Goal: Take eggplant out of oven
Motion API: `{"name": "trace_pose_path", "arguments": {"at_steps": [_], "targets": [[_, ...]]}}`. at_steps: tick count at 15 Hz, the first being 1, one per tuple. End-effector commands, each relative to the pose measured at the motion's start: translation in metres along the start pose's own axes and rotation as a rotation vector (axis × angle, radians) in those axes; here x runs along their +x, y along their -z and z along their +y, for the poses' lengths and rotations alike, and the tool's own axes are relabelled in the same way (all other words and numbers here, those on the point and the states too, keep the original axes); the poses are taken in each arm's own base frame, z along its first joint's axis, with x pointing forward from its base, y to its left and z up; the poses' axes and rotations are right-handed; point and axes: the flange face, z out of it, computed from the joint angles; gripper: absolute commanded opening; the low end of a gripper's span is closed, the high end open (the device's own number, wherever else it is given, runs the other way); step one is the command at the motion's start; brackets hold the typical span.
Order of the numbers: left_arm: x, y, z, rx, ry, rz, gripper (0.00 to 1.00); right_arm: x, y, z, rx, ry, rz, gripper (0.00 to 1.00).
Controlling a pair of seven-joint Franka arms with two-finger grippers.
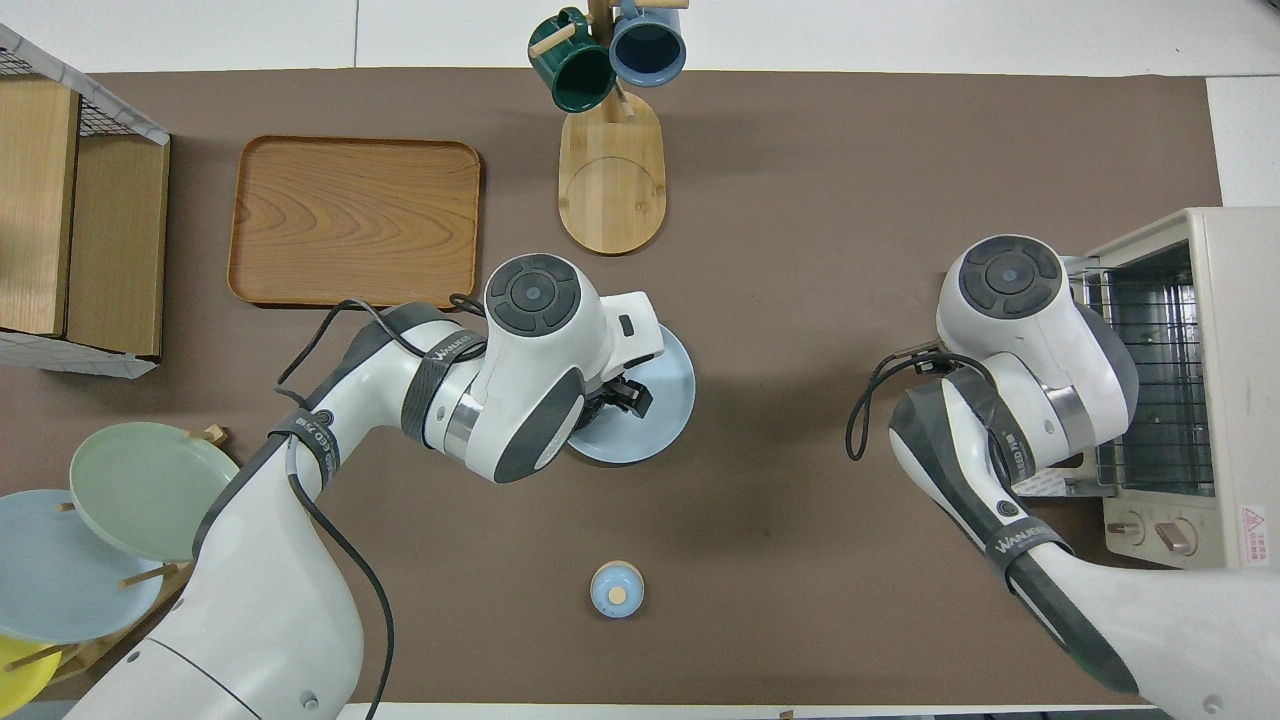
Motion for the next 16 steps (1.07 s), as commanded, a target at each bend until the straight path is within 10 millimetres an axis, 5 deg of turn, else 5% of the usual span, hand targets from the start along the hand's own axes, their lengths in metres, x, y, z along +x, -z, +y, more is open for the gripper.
{"name": "trace_pose_path", "arguments": {"at_steps": [1, 9, 13, 16], "targets": [[-0.008, -0.001, 0.007, -0.003, 0.014, 0.025, 0.98, -0.005, 0.025, 0.068, -0.041, 0.012, 0.002, 0.0], [-0.009, -0.003, 0.006, -0.002, 0.027, 0.025, 0.86, -0.04, 0.085, 0.139, -0.042, 0.045, -0.035, 0.0], [-0.009, -0.002, 0.007, -0.003, 0.08, 0.024, 0.26, -0.047, 0.082, 0.154, 0.028, 0.036, -0.038, 0.0], [-0.008, 0.0, 0.006, -0.003, 0.081, 0.021, 0.0, -0.057, 0.108, 0.164, 0.06, 0.025, -0.033, 0.0]]}}
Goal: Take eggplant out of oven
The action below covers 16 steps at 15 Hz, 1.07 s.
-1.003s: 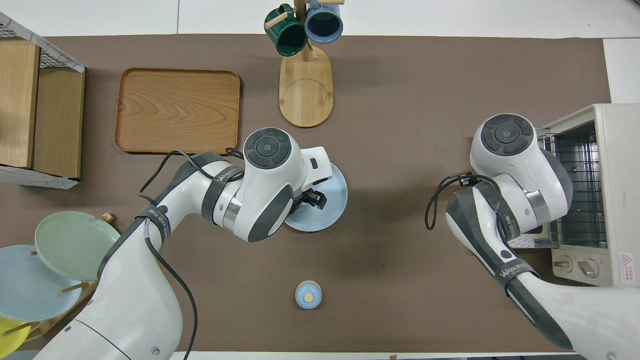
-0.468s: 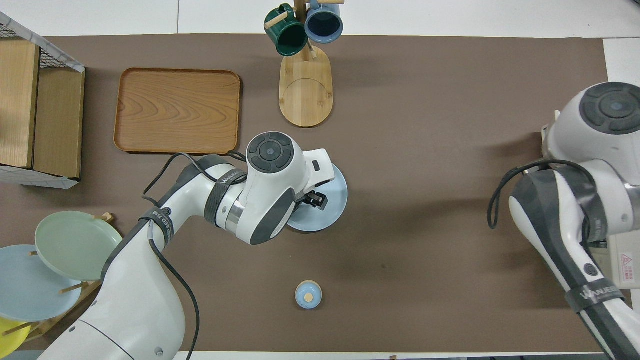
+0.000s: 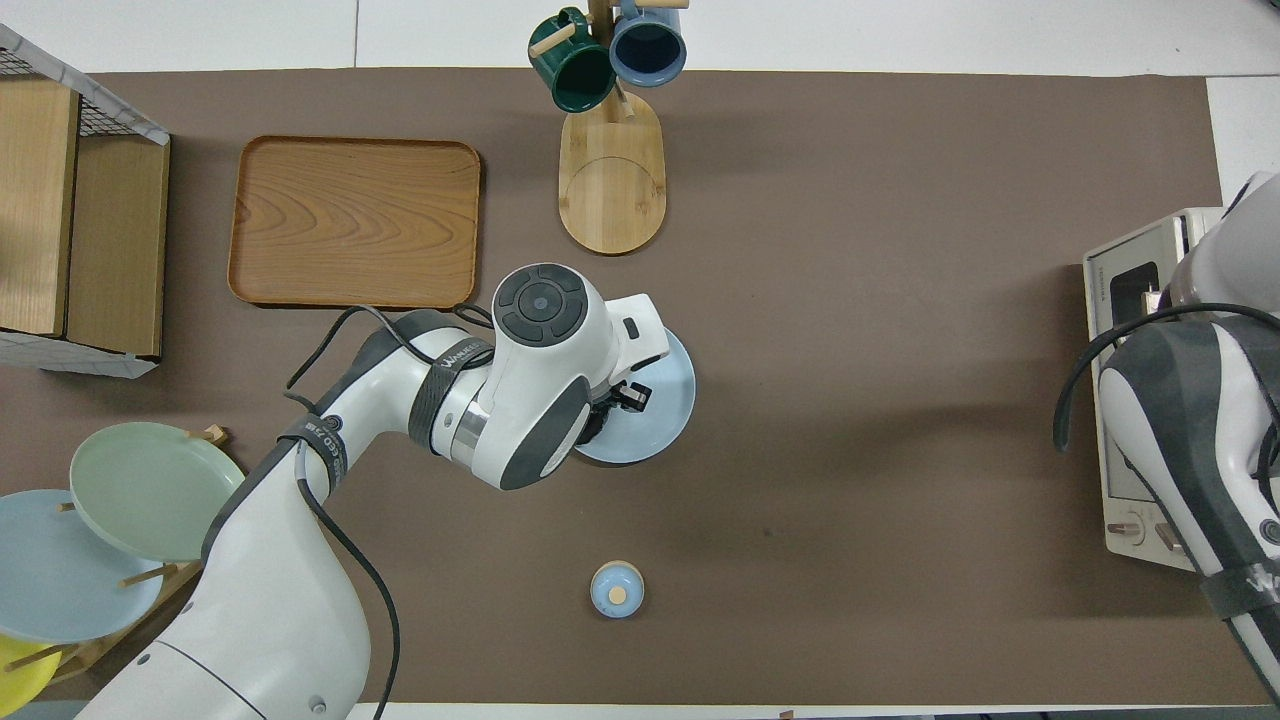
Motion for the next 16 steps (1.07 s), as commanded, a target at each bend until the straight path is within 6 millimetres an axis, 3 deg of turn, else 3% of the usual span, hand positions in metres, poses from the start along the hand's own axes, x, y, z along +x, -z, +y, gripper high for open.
{"name": "trace_pose_path", "arguments": {"at_steps": [1, 4, 6, 8, 9, 11, 13, 14, 15, 16], "targets": [[-0.007, 0.004, 0.0, -0.004, 0.022, 0.008, 0.0, -0.015, 0.023, 0.01, 0.064, 0.015, 0.007, 0.0], [-0.006, 0.007, -0.006, -0.005, 0.035, 0.009, 0.0, -0.026, 0.046, 0.013, 0.073, 0.006, 0.025, 0.0], [-0.004, 0.028, -0.01, -0.025, 0.06, -0.002, 0.0, -0.022, 0.08, 0.007, 0.184, -0.019, 0.067, 0.0], [0.004, 0.063, -0.039, -0.042, 0.11, -0.012, 0.0, -0.013, 0.106, -0.002, 0.242, -0.017, 0.069, 0.0], [0.009, 0.081, -0.055, -0.05, 0.135, -0.01, 0.0, -0.013, 0.109, -0.005, 0.246, -0.013, 0.056, 0.0], [0.019, 0.112, -0.08, -0.085, 0.186, 0.003, 0.0, -0.019, 0.102, -0.003, 0.284, -0.038, 0.034, 0.07], [0.023, 0.125, -0.135, -0.09, 0.271, 0.025, 0.0, -0.02, 0.1, 0.0, 0.328, -0.061, 0.03, 0.17], [0.022, 0.128, -0.159, -0.088, 0.304, 0.039, 0.0, -0.02, 0.1, 0.0, 0.327, -0.068, 0.031, 0.34], [0.021, 0.13, -0.183, -0.087, 0.338, 0.051, 0.0, -0.021, 0.101, 0.0, 0.327, -0.062, 0.033, 0.6], [0.018, 0.131, -0.211, -0.089, 0.379, 0.054, 0.0, -0.021, 0.101, 0.0, 0.328, -0.062, 0.035, 0.95]]}}
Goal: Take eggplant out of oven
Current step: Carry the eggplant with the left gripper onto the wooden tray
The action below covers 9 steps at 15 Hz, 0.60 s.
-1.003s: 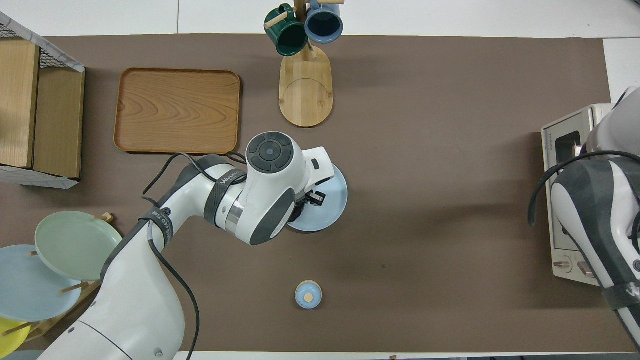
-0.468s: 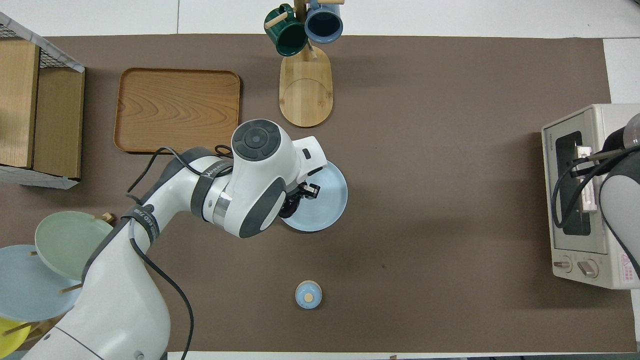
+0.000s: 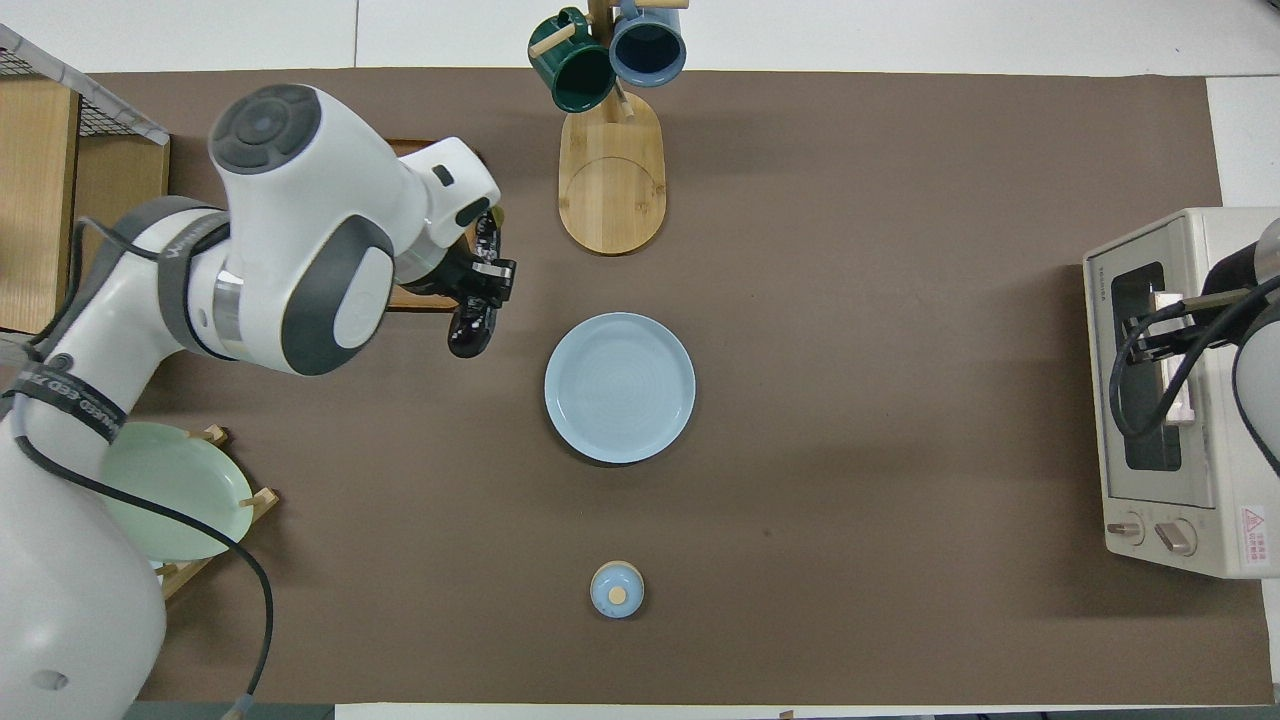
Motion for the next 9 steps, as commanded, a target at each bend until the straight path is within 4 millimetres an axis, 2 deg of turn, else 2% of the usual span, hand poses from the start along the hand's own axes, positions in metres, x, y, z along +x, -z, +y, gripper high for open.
{"name": "trace_pose_path", "arguments": {"at_steps": [1, 2, 5, 6, 7, 9], "targets": [[0.019, 0.003, -0.056, -0.021, 0.096, 0.008, 0.0, 0.001, 0.004, 0.003, 0.03, -0.024, 0.002, 1.0], [0.029, 0.015, -0.07, -0.021, 0.112, 0.033, 0.0, 0.001, 0.005, 0.002, 0.029, -0.026, 0.005, 1.0], [0.052, 0.009, -0.124, 0.034, 0.153, 0.06, 0.0, 0.003, 0.01, 0.001, 0.022, -0.016, 0.022, 1.0], [0.06, -0.001, -0.153, 0.048, 0.184, 0.065, 0.0, 0.003, 0.009, 0.001, 0.023, -0.014, 0.014, 1.0], [0.064, -0.008, -0.162, 0.047, 0.193, 0.074, 0.0, 0.004, 0.006, 0.001, 0.024, -0.014, 0.007, 1.0], [0.069, -0.021, -0.166, 0.035, 0.204, 0.087, 0.0, 0.006, 0.005, 0.001, 0.019, -0.015, 0.007, 1.0]]}}
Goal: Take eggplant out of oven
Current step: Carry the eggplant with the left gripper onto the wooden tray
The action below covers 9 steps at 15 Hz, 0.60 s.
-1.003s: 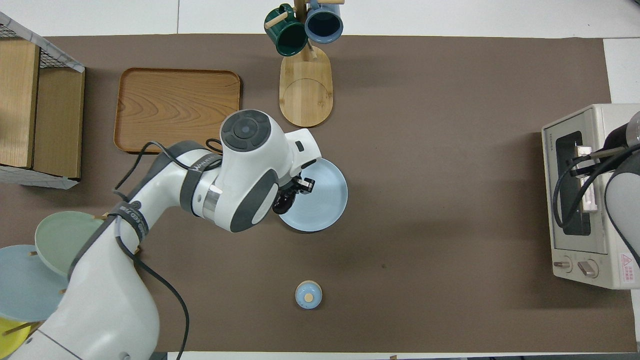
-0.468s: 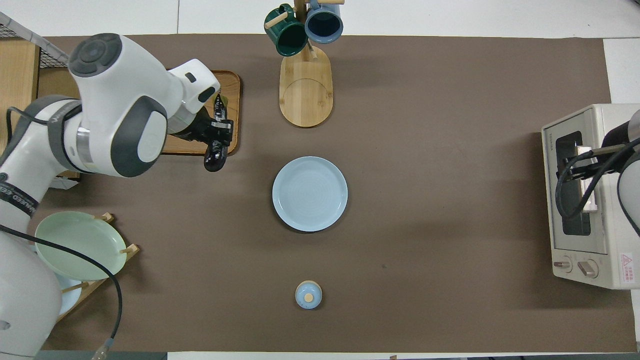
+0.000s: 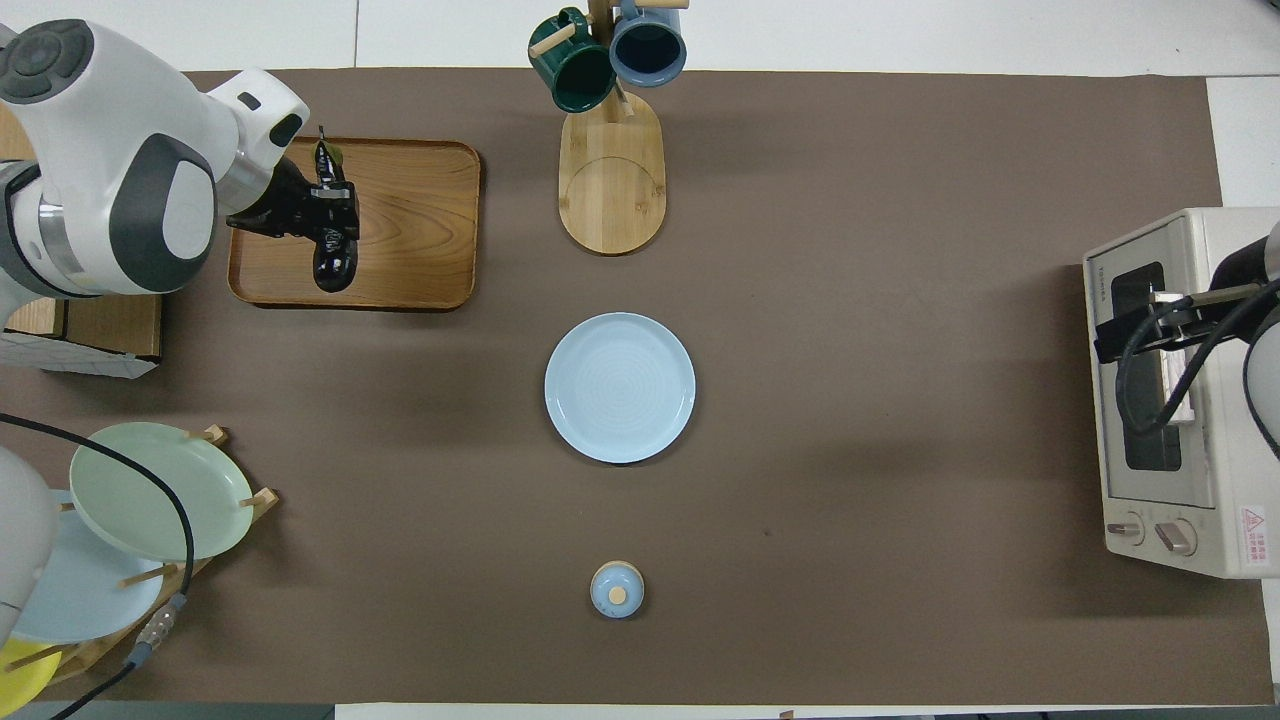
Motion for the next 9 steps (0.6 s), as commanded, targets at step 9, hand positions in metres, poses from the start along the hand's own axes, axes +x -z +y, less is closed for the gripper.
{"name": "trace_pose_path", "arguments": {"at_steps": [9], "targets": [[0.026, -0.04, -0.006, 0.018, -0.01, 0.084, 0.0, 0.002, 0.008, -0.001, 0.024, -0.051, 0.018, 1.0]]}}
